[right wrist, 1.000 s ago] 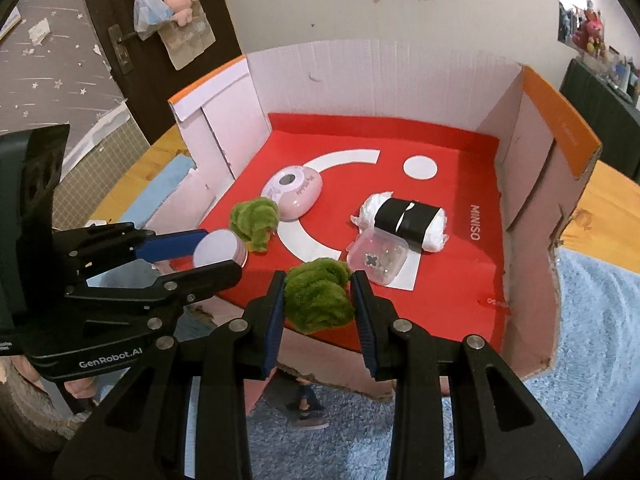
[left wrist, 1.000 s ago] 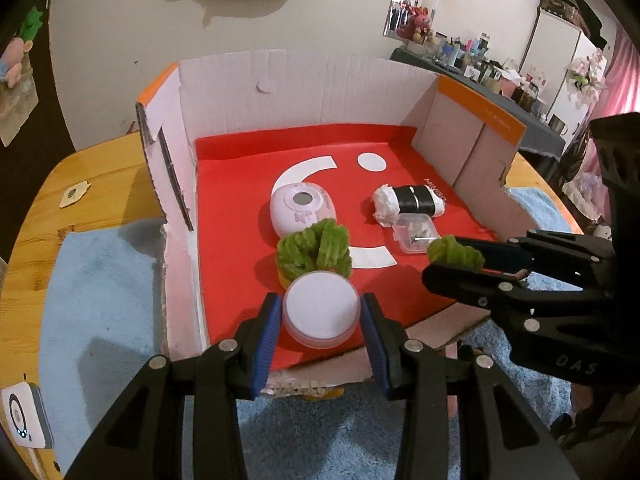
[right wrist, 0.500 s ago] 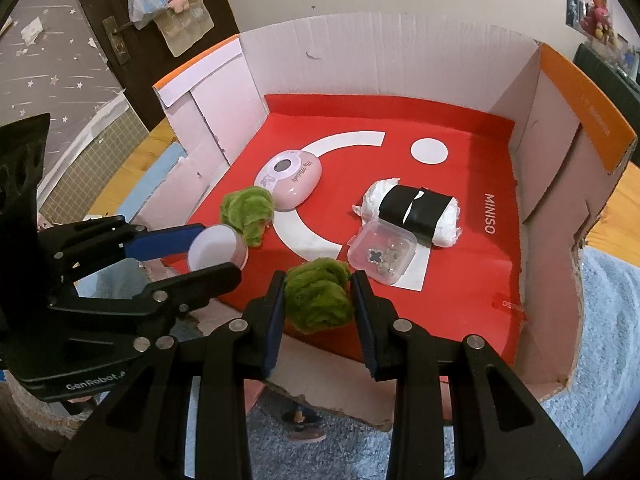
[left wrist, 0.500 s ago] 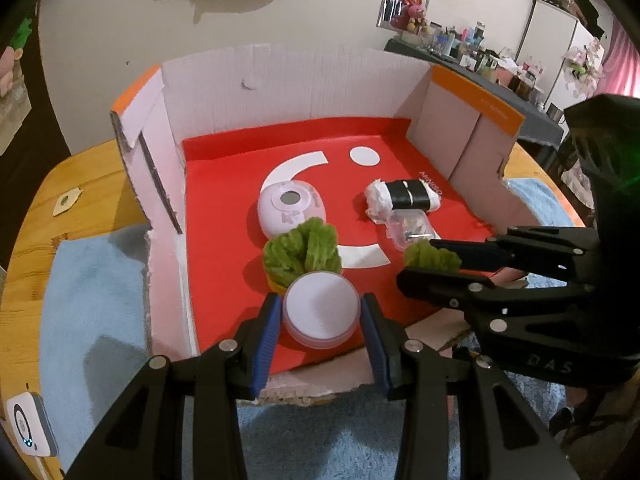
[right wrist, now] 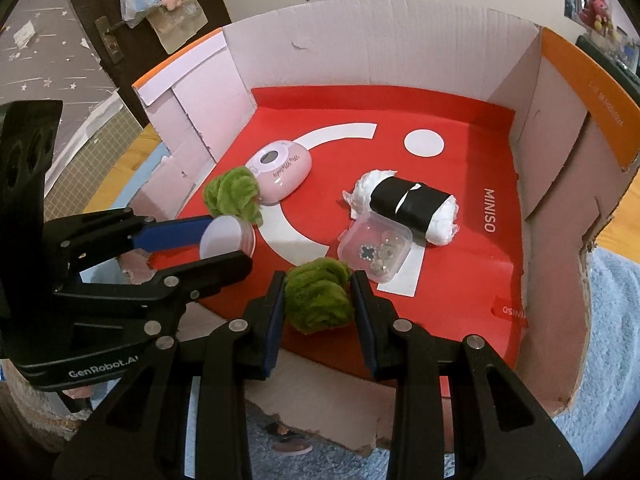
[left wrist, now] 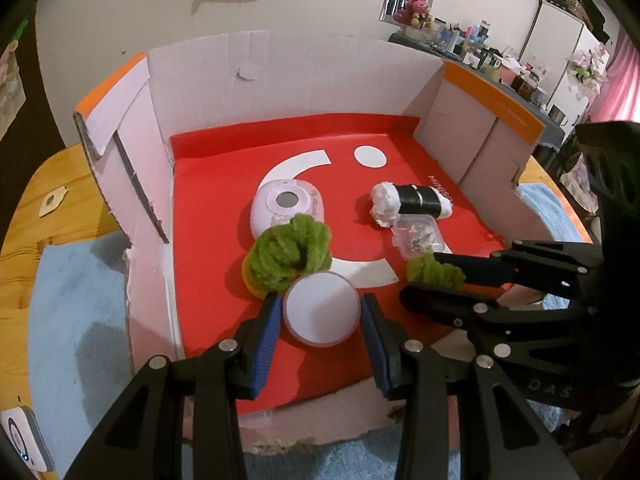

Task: Organize objects
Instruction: 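Carry the green ball in right gripper while left gripper carries the white lid into the box, then lower and open right gripper releasing the green ball while left gripper releases the white lid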

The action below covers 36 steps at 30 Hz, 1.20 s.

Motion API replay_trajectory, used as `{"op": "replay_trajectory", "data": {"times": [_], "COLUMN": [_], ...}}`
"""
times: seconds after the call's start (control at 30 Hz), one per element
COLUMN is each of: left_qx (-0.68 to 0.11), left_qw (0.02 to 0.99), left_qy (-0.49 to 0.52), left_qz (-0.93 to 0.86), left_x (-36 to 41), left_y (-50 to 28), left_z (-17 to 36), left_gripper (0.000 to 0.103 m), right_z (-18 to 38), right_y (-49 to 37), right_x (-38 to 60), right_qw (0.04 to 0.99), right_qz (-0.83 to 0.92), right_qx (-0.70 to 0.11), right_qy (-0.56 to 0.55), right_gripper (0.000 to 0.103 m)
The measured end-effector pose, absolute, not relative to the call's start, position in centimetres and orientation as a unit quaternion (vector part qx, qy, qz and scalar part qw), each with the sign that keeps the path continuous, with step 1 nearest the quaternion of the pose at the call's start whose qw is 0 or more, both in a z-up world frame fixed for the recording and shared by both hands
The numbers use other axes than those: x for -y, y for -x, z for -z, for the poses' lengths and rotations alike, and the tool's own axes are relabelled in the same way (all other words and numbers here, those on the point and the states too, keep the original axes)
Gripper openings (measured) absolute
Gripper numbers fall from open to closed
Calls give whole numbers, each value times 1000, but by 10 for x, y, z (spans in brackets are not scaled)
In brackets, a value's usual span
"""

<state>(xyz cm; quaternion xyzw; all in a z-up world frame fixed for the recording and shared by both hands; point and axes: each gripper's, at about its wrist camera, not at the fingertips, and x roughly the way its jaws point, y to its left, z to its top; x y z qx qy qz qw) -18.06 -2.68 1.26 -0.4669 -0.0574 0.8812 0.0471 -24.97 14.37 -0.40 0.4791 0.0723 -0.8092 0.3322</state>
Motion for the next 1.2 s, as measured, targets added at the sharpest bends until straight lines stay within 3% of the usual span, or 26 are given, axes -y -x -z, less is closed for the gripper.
{"op": "replay_trajectory", "data": {"times": [1.2], "left_qx": [73], "left_qw": [35], "left_qy": [457], "left_qz": [-886], "left_x": [35], "left_y": [205], "left_z": [-7], "left_gripper": [42], "right_z": [5], "right_y": [272], "right_x": [-152], "right_qw": [289], "right_qz": [836], "right_qx": [-88], "right_qy": [-458], "right_gripper": [31]}}
